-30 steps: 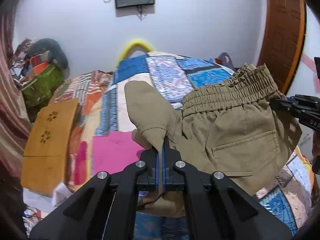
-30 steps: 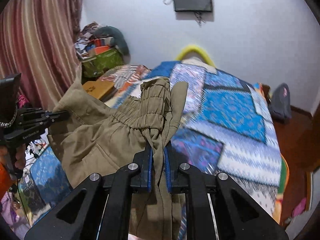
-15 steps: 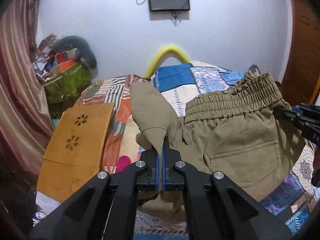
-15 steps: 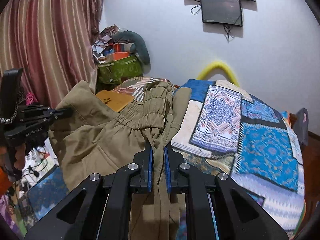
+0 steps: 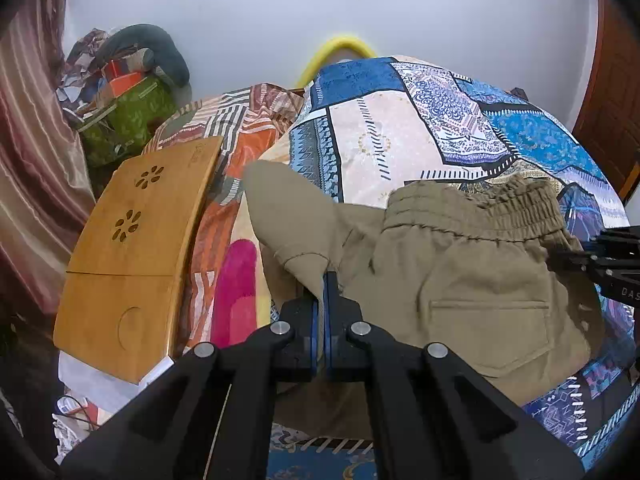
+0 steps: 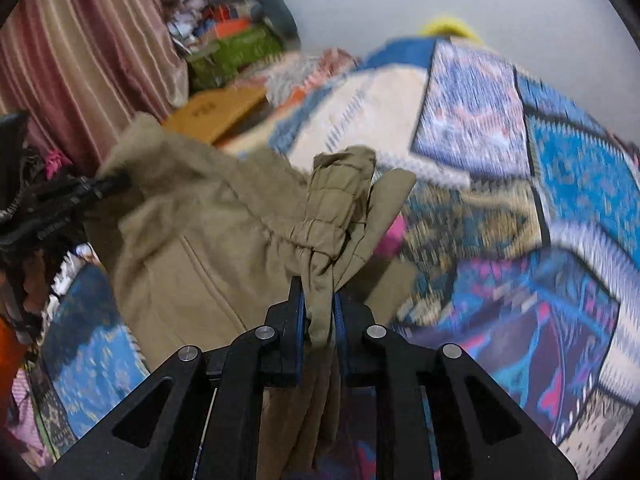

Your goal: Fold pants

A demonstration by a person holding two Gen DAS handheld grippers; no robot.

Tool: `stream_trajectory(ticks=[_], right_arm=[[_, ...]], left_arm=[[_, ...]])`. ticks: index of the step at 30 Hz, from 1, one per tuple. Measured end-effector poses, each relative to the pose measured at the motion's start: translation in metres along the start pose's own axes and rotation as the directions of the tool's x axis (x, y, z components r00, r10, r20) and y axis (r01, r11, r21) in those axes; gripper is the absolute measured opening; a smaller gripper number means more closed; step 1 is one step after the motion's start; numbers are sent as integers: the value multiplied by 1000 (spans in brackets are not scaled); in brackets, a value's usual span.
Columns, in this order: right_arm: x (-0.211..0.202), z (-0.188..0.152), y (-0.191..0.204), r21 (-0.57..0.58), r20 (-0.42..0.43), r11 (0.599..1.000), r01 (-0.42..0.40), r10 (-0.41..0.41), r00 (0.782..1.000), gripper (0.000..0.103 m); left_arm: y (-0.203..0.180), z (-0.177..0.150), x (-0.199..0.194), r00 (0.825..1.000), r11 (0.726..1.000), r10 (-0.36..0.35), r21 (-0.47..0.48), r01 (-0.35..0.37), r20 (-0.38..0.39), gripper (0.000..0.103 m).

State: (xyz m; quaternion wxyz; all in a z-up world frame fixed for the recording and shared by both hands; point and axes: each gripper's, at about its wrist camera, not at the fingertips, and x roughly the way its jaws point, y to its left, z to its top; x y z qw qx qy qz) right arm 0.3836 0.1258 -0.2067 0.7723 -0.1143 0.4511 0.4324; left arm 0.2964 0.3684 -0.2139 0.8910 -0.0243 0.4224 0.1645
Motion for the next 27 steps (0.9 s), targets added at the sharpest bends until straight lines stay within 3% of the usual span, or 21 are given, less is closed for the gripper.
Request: stream_trajectory(ticks=[3, 4, 9, 13, 16, 18, 20, 21, 23, 27], right_arm=[[-5, -10, -7, 31, -49, 1000, -2, 3, 999, 32], [-7, -14, -8, 34, -64, 999, -1, 3, 998, 43], [1, -30, -5, 2, -119, 1000, 27, -27, 993, 46], [15, -32, -12, 74, -143, 996, -40, 51, 988, 54], [25, -25, -5, 52, -158, 998, -45, 53, 986, 57], [31, -23, -4, 51, -168, 997, -52, 60, 984, 52], [30, -23, -5, 63, -155, 997, -48, 57, 986, 27], [29, -21, -8, 74, -146, 996, -48, 59, 988, 21], [22, -20, -11, 90, -125, 993, -71, 82, 989, 13], [6, -12, 4, 5, -56, 999, -47, 47, 997, 9]], left_arm=[[1, -2, 0, 1000, 1000, -3, 2, 3, 1, 1], [1, -2, 0, 1000, 1000, -2, 2, 2, 1, 1], [-2, -6, 1, 1000, 1000, 4, -1, -4, -3, 1], [-5, -11, 2, 1000, 1000, 10, 22, -10, -8, 1], [-8, -13, 3, 1000, 999, 17, 38, -17, -10, 1], [-9, -15, 3, 1000, 999, 18, 40, -18, -9, 1], [-9, -17, 3, 1000, 999, 22, 36, -22, -8, 1], [-8, -18, 2, 1000, 999, 22, 34, -22, -6, 1], [-9, -17, -2, 1000, 999, 16, 33, -16, -2, 1], [-13, -13, -13, 1000, 999, 20, 45, -21, 24, 1]])
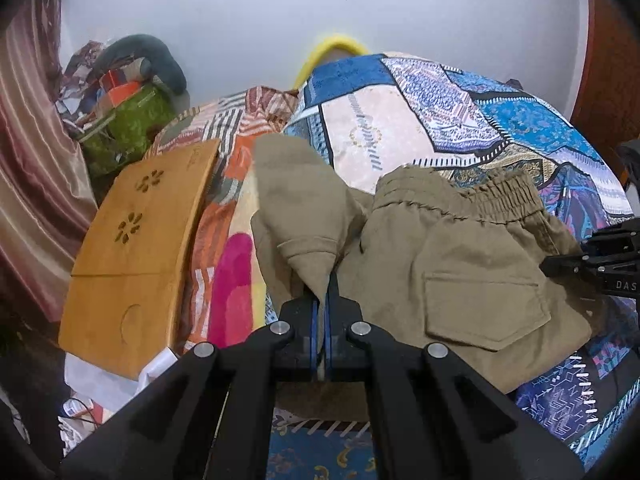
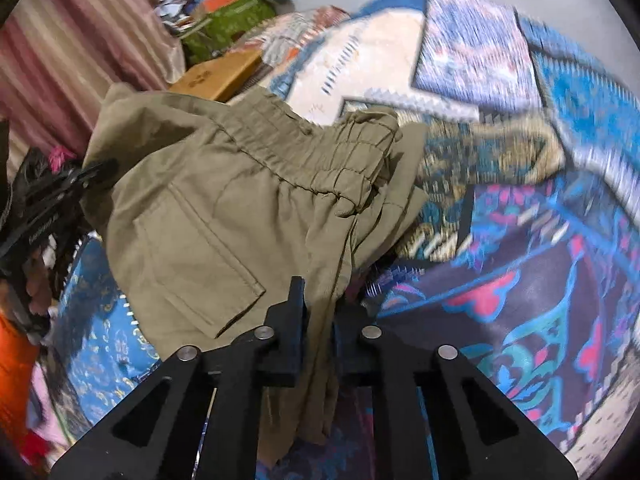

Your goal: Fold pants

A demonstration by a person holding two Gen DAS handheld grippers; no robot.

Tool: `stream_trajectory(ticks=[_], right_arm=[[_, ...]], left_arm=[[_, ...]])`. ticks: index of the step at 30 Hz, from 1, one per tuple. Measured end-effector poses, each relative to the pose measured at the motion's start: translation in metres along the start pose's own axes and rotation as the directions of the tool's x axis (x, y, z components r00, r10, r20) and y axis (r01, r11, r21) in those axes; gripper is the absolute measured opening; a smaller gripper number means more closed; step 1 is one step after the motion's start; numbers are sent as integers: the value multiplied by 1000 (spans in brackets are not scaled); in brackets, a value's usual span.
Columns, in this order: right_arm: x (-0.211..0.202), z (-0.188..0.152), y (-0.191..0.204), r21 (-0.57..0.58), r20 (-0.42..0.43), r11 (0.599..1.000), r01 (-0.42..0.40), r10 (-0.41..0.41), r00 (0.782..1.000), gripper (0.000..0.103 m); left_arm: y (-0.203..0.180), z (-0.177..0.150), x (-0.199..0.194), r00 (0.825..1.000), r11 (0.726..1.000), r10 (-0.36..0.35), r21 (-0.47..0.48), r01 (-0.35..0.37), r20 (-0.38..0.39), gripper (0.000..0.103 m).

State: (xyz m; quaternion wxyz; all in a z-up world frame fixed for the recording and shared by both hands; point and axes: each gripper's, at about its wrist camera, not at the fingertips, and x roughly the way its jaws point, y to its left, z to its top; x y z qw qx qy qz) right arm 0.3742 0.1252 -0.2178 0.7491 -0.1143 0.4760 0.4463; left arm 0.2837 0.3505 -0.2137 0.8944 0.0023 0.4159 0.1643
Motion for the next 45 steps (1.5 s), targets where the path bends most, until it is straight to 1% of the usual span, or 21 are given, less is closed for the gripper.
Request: stream_trajectory(ticks=[3, 7, 11, 14, 16, 18, 19, 20, 22, 24, 28, 29, 31, 32, 33, 35, 36, 39, 41, 43, 45], right_arm=[[-19, 12, 16, -52, 67, 998, 18, -14, 998, 8], [-37, 36, 23, -61, 139, 998, 18, -9, 990, 8], [-47, 60, 33, -104, 202, 994, 41, -19, 979, 8], [-40, 73, 42, -164, 230, 982, 89, -49, 972, 8], [-32, 73, 45, -203, 235, 970, 136, -86, 968, 8], [-20, 69, 36, -187, 205, 971, 147, -108, 973, 8], [-14, 67, 29, -170, 189, 974, 148, -115, 975, 8], [-8, 63, 21, -151, 170, 977, 152, -126, 977, 8], [5, 56, 6, -130, 127, 978, 165, -148, 981, 9], [20, 45, -6, -123, 78, 976, 180, -171, 982, 9], [40, 34, -14, -137, 17, 971, 198, -197, 980, 12], [42, 33, -14, -139, 5, 970, 197, -199, 980, 16], [46, 31, -15, -137, -23, 968, 208, -213, 977, 20], [46, 31, -14, -137, -37, 967, 215, -222, 974, 26], [44, 31, -13, -142, -45, 965, 221, -230, 972, 29], [36, 30, -9, -161, -47, 955, 247, -258, 965, 42], [31, 29, -7, -165, -42, 953, 252, -263, 964, 43], [4, 22, -1, -161, -12, 957, 243, -248, 969, 44], [-18, 18, 6, -160, 22, 960, 229, -229, 973, 44], [-49, 13, 18, -172, 77, 959, 225, -214, 974, 44], [-79, 8, 31, -188, 133, 959, 212, -189, 973, 44]], left_arm=[[2, 11, -12, 999, 1000, 7, -9, -7, 36, 1], [7, 33, -26, 996, 1000, 7, -23, -5, 84, 1], [6, 52, -42, 988, 1000, 24, 0, -24, 152, 0], [4, 59, -42, 988, 1000, 24, 9, -26, 151, 0], [4, 57, -35, 991, 1000, 16, 2, -16, 134, 0], [5, 49, -24, 995, 1000, -16, -19, 18, 96, 0], [5, 43, -17, 996, 998, -45, -34, 48, 71, 0], [4, 37, -9, 996, 996, -79, -47, 81, 41, 0], [-1, 24, 4, 993, 991, -119, -57, 119, -13, 0], [-11, 12, 15, 990, 991, -129, -39, 127, -53, 0], [-26, -6, 34, 988, 994, -112, -29, 109, -111, 0], [-26, -9, 40, 986, 993, -112, -41, 107, -124, 0], [-25, -14, 49, 982, 991, -124, -74, 114, -144, 0], [-24, -16, 54, 979, 989, -129, -88, 117, -159, 0], [-23, -19, 55, 978, 989, -128, -96, 113, -164, 0], [-22, -20, 51, 978, 988, -129, -110, 112, -164, 0], [-20, -19, 49, 978, 987, -131, -118, 112, -164, 1], [-13, -13, 28, 978, 980, -147, -158, 124, -148, 1], [-7, -8, 4, 982, 976, -148, -179, 127, -114, 1], [-4, -3, -22, 987, 976, -139, -181, 123, -78, 2], [-4, 3, -50, 992, 980, -121, -167, 113, -43, 6]])
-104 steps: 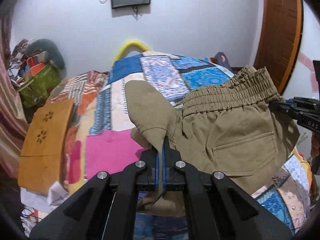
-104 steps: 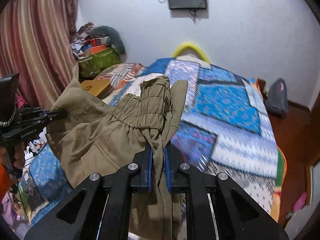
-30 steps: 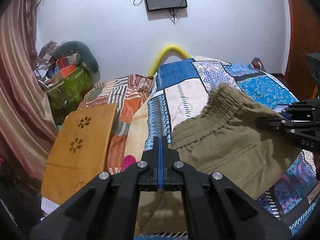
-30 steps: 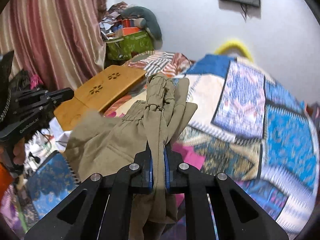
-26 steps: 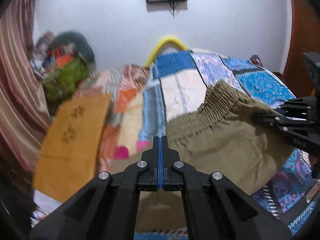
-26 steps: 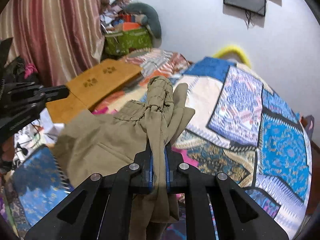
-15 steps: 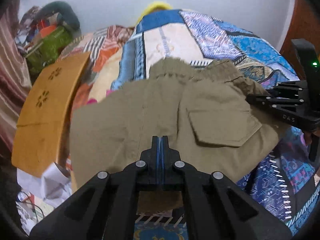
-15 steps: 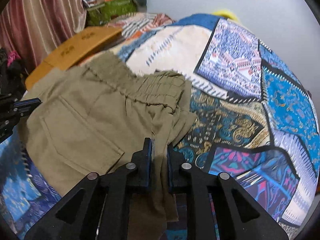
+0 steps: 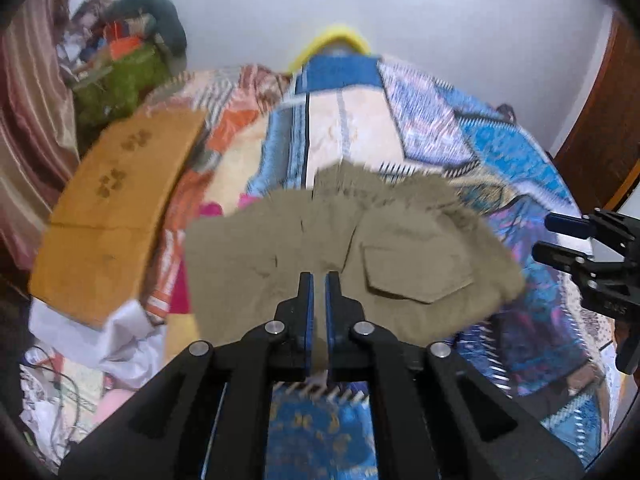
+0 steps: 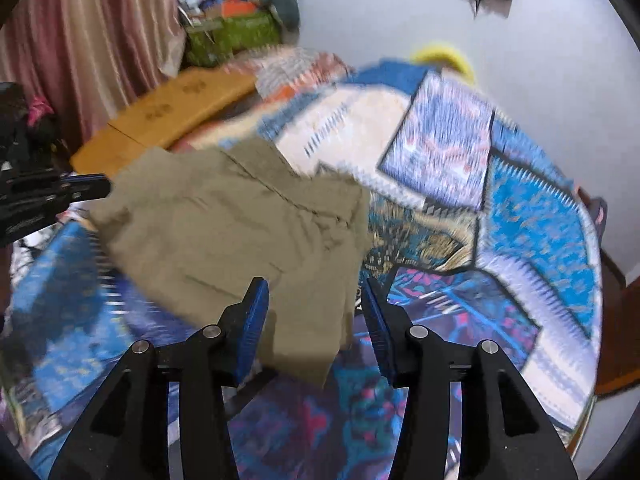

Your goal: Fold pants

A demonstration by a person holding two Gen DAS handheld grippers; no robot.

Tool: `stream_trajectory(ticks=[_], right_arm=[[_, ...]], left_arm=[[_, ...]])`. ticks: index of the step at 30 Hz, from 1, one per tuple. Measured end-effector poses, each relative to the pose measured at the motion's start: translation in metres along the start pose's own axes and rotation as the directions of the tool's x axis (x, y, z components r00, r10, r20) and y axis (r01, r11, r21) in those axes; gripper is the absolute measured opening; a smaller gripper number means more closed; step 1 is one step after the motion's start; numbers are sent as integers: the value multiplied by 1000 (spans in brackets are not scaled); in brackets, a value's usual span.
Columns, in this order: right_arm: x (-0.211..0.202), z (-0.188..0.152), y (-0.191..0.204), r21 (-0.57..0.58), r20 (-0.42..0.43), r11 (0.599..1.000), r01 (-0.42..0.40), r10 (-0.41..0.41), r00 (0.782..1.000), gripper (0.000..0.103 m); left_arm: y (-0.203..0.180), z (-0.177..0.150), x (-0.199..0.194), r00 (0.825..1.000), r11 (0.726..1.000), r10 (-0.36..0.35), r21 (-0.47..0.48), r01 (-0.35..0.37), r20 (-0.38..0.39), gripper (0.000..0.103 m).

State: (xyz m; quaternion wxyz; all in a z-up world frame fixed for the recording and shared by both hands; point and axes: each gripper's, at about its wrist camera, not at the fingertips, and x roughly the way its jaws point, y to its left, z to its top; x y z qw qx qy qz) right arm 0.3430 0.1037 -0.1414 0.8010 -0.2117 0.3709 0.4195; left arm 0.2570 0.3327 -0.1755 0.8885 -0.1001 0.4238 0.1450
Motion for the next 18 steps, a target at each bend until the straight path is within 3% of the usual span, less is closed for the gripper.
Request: stream_trajectory(ticks=[5, 9, 18], right_arm=[[-86, 5, 14, 21, 170, 999, -24, 20, 985, 45], [-151, 2, 26, 56, 298, 996, -70, 50, 953, 46], [-260, -32, 69, 48, 519, 989, -137, 93, 850, 46]], left_arm=[[-21, -1, -87, 992, 999, 7, 38, -12, 127, 7], [-40, -8, -159, 971, 999, -26, 48, 15, 238, 7], [-88, -60, -300, 873, 994, -44, 109, -10, 486, 7]])
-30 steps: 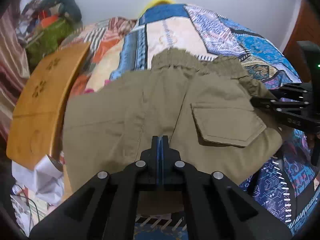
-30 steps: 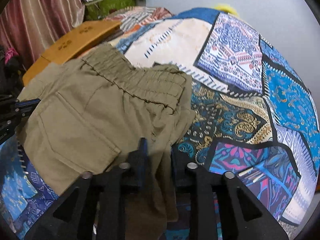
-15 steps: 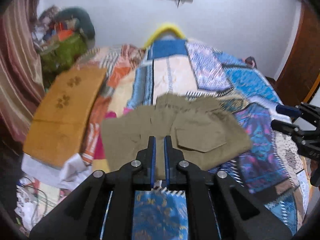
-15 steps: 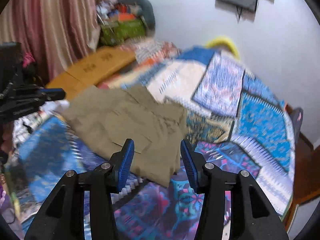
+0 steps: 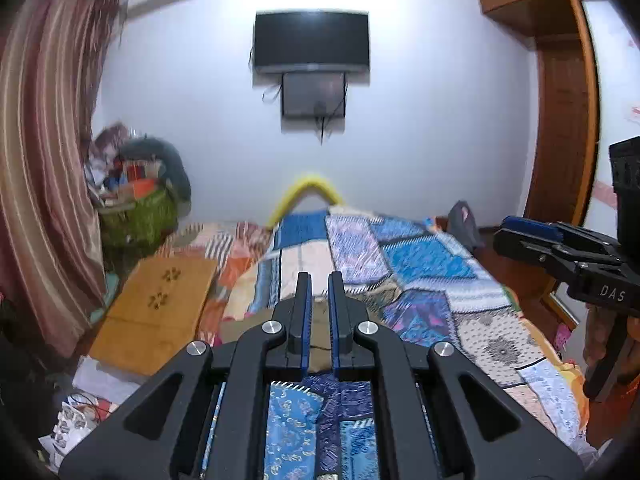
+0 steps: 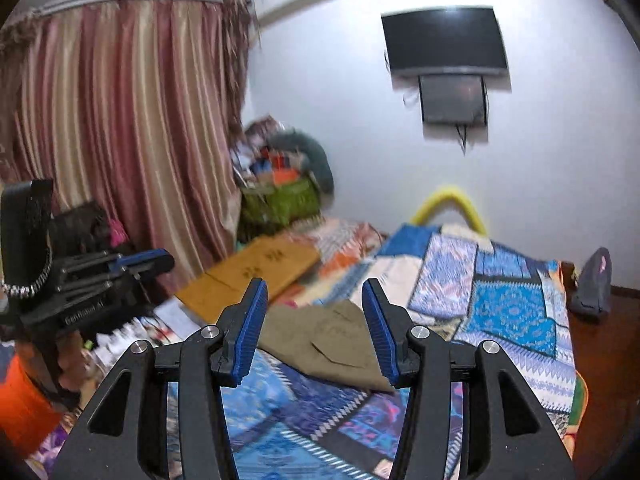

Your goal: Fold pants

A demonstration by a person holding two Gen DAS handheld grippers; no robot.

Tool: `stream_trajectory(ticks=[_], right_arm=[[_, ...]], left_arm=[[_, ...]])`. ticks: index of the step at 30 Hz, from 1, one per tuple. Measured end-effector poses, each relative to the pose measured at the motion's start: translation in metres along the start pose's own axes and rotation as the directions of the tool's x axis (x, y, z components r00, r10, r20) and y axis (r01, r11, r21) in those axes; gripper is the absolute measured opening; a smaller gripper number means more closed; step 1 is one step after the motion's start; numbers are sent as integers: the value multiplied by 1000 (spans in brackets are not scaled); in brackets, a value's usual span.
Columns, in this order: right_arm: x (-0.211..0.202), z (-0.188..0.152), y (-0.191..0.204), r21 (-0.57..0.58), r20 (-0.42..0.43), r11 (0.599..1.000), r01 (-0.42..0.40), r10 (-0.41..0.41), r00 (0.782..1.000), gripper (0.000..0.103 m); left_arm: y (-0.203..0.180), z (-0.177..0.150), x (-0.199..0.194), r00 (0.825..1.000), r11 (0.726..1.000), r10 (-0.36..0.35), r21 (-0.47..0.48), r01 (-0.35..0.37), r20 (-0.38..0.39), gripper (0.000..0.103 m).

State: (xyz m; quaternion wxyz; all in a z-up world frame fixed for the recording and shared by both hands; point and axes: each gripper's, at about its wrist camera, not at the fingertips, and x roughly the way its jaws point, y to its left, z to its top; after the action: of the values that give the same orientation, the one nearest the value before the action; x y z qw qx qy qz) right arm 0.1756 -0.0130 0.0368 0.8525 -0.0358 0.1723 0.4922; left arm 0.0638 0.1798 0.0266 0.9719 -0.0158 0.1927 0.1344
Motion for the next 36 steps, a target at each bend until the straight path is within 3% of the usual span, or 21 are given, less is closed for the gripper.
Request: stream_trajectory(ticks=[4, 6, 9, 11, 13, 17, 21, 25, 36], right_arm=[[-33, -9, 27, -38, 71, 999, 14, -11, 997, 46], [-42, -15, 33, -40, 93, 999, 15, -11, 996, 46], [-50, -23, 39, -27, 111, 999, 16, -13, 994, 48], [-54, -27, 43, -20, 127, 999, 28, -25, 992, 61], [-59, -30, 47, -18, 150, 999, 43, -40, 988, 66], [-65, -33, 52, -12, 186, 997, 75, -72, 980, 82], [-66, -34, 57, -7, 197, 995, 103, -100, 975, 89], [-68, -39, 59, 2, 201, 992, 123, -120, 972, 103], [-74, -44, 62, 1, 203, 990, 141, -139, 969, 103]], left_arm=[[-15, -10, -44, 997, 1000, -6, 16, 5, 73, 16], [-20, -16, -57, 996, 1000, -12, 21, 10, 94, 37], [-24, -25, -73, 992, 1000, -10, 20, 7, 127, 55], [-28, -31, -81, 991, 1000, -2, 26, -1, 137, 55], [-28, -34, -86, 990, 1000, -14, 19, 11, 138, 59], [-27, -39, -96, 987, 1000, -10, 2, 10, 160, 80], [-25, -43, -103, 982, 1000, 13, -7, -12, 186, 98], [-23, -46, -107, 978, 1000, 30, -1, -30, 205, 102], [-25, -52, -105, 979, 999, 42, -16, -39, 198, 103]])
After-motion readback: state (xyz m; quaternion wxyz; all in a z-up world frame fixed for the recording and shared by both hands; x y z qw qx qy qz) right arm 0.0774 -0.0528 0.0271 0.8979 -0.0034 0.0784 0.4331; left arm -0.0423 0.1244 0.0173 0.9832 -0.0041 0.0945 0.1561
